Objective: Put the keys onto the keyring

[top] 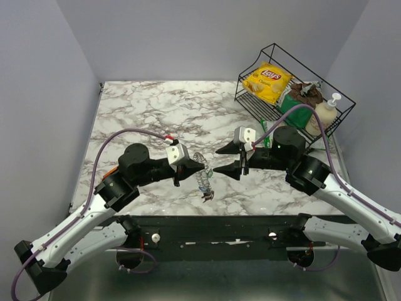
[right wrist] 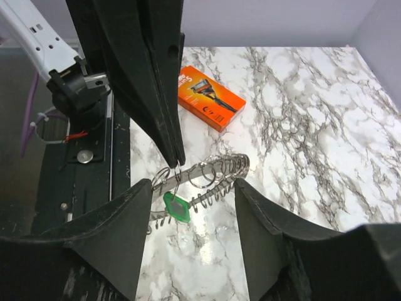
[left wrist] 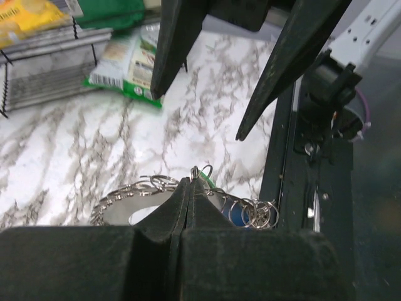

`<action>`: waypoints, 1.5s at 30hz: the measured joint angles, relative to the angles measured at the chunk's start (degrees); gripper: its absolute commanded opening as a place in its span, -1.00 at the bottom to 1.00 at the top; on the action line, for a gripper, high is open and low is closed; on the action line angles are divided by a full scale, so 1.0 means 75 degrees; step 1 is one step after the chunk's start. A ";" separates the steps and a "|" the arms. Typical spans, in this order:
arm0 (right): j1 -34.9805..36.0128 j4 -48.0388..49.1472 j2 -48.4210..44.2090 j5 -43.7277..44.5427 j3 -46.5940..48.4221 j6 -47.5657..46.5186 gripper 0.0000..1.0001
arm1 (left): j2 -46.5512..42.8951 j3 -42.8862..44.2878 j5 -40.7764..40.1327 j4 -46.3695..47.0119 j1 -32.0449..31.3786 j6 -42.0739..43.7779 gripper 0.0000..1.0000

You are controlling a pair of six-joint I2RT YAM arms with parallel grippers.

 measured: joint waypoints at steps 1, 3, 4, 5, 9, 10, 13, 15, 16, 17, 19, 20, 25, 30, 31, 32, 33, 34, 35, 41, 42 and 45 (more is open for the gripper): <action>0.0000 0.0035 -0.0003 0.0012 -0.0029 0.0015 0.22 | -0.0154 -0.0160 -0.0017 0.0286 0.0000 -0.0079 -1.00; 0.0000 0.0052 -0.0003 0.0012 -0.0067 0.0044 0.12 | -0.0425 -0.0504 -0.0067 0.0906 0.0000 -0.0248 -1.00; 0.0000 0.0055 0.0000 0.0006 -0.0082 0.0064 0.09 | -0.0545 -0.0667 -0.0093 0.1221 0.0000 -0.0326 -1.00; 0.0000 0.0058 0.0000 -0.0006 -0.0087 0.0076 0.07 | -0.0621 -0.0775 -0.0114 0.1416 0.0000 -0.0388 -1.00; 0.0000 0.0154 -0.0003 -0.0207 -0.0090 0.0099 -0.10 | -0.0743 -0.1020 -0.0146 0.2127 0.0000 -0.0627 -1.00; 0.0000 0.0192 -0.0003 -0.0277 -0.0093 0.0105 -0.13 | -0.0740 -0.1023 -0.0146 0.2224 0.0000 -0.0653 -1.00; 0.0000 0.0262 0.0000 -0.0481 -0.0093 0.0146 -0.28 | -0.0737 -0.1023 -0.0149 0.2492 0.0000 -0.0752 -1.00; 0.0000 0.0297 0.0012 -0.0629 -0.0093 0.0166 -0.44 | -0.0737 -0.1023 -0.0146 0.2605 0.0000 -0.0793 -1.00; 0.0000 0.0321 0.0029 -0.0685 -0.0093 0.0195 -0.49 | -0.0737 -0.1023 -0.0146 0.2655 0.0000 -0.0804 -1.00; 0.0000 0.0338 0.0050 -0.0734 -0.0093 0.0207 -0.52 | -0.0737 -0.1023 -0.0149 0.2693 0.0000 -0.0813 -1.00; 0.0000 0.0370 0.0111 -0.0819 -0.0093 0.0239 -0.67 | -0.0737 -0.1023 -0.0146 0.2742 0.0000 -0.0825 -1.00; 0.0003 0.0370 0.0140 -0.0842 -0.0093 0.0256 -0.73 | -0.0737 -0.1023 -0.0146 0.2757 0.0000 -0.0828 -1.00; 0.0000 0.0376 0.0204 -0.0892 -0.0137 0.0280 -0.99 | -0.0743 -0.1023 -0.0149 0.2836 0.0000 -0.0868 -1.00; 0.0000 0.0434 0.0204 -0.0918 -0.0204 0.0274 -0.99 | -0.0746 -0.1032 -0.0149 0.2891 0.0000 -0.0979 -1.00; 0.0000 0.0446 0.0204 -0.0930 -0.0213 0.0274 -0.99 | -0.0746 -0.1040 -0.0149 0.2914 0.0000 -0.0997 -1.00; 0.0000 0.0460 0.0204 -0.0944 -0.0221 0.0274 -0.99 | -0.0746 -0.1055 -0.0149 0.2949 0.0000 -0.1026 -1.00; 0.0000 0.0475 0.0204 -0.0959 -0.0227 0.0271 -0.99 | -0.0746 -0.1070 -0.0149 0.2987 0.0000 -0.1055 -1.00; 0.0000 0.0487 0.0204 -0.0979 -0.0236 0.0271 -0.99 | -0.0746 -0.1075 -0.0149 0.3008 0.0000 -0.1084 -1.00; 0.0003 0.0498 0.0204 -0.1000 -0.0248 0.0271 -0.99 | -0.0746 -0.1081 -0.0149 0.3031 0.0000 -0.1119 -1.00; 0.0000 0.0560 0.0230 -0.1102 -0.0280 0.0268 -0.99 | -0.0662 -0.1116 -0.0146 0.3206 0.0000 -0.1262 -1.00; 0.0000 0.0557 0.0245 -0.1125 -0.0280 0.0268 -0.98 | -0.0629 -0.1116 -0.0146 0.3229 0.0000 -0.1291 -1.00; 0.0000 0.0557 0.0286 -0.1186 -0.0283 0.0262 -0.74 | -0.0571 -0.1116 -0.0146 0.3244 0.0000 -0.1320 -1.00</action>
